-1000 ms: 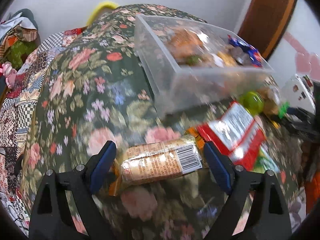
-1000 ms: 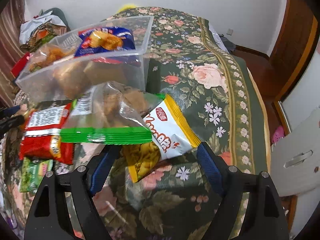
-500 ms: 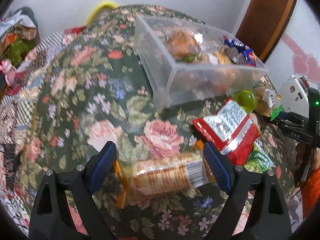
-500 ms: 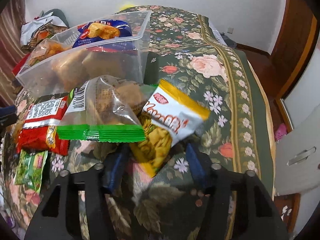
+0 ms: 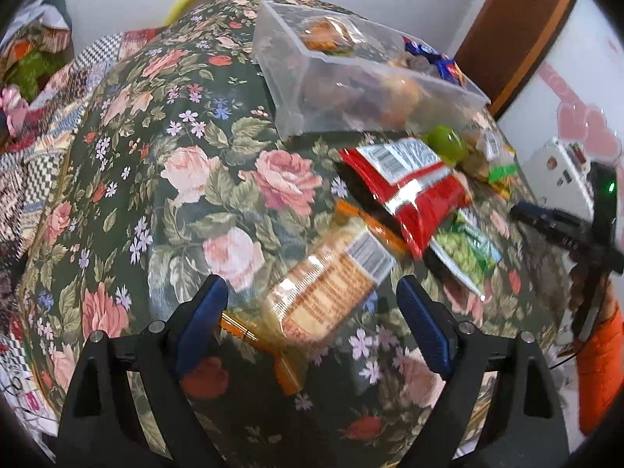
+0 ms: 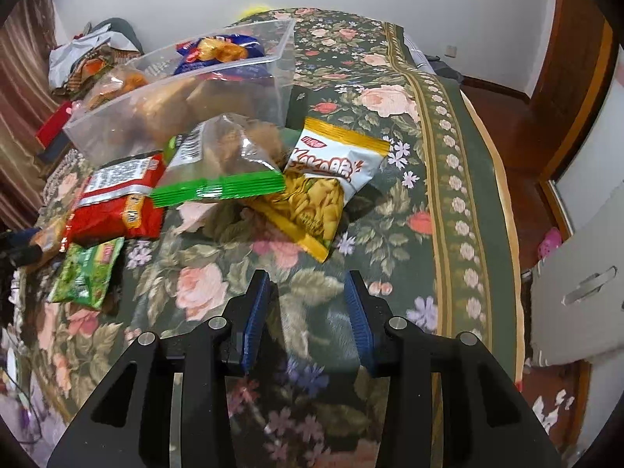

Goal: Organize snacks
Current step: 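Grasp the striped biscuit roll with left tool while right tool grasps yellow chip bag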

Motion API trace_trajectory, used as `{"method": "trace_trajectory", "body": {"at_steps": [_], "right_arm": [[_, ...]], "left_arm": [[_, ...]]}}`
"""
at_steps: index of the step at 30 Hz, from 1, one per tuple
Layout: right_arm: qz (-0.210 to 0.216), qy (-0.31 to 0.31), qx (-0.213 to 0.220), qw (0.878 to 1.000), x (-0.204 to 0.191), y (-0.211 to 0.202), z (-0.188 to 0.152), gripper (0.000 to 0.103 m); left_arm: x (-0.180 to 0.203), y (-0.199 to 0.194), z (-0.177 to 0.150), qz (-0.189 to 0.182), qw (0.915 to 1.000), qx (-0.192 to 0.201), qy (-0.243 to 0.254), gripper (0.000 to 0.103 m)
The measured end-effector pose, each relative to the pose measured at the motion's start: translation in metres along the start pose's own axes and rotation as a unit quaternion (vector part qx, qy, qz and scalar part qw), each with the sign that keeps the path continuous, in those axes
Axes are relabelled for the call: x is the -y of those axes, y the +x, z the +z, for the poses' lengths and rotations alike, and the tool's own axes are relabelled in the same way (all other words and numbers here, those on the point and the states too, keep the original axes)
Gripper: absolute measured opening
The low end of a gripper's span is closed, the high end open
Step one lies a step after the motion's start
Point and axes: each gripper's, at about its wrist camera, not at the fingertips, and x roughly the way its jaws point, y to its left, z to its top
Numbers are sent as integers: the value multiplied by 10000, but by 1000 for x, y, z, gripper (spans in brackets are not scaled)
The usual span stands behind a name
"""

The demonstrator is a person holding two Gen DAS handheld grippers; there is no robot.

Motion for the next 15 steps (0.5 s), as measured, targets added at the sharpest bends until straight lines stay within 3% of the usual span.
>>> {"method": "trace_trajectory", "body": {"at_steps": [4, 5, 13, 15], "right_arm": [[-46, 117, 59, 9999, 2, -1, 6, 57], [-65, 161, 87, 9998, 3, 0, 8, 59], [-60, 601, 168, 9980, 17, 19, 37, 59], [-77, 613, 163, 9980, 16, 25, 43, 59]], "left_arm": [[7, 8, 0, 265, 9995, 82, 117, 88], [9, 9, 0, 336, 9993, 124, 143, 84], [16, 20, 10, 618, 9975, 248, 240, 55], [19, 21, 11, 587, 9977, 208, 273, 54]]}}
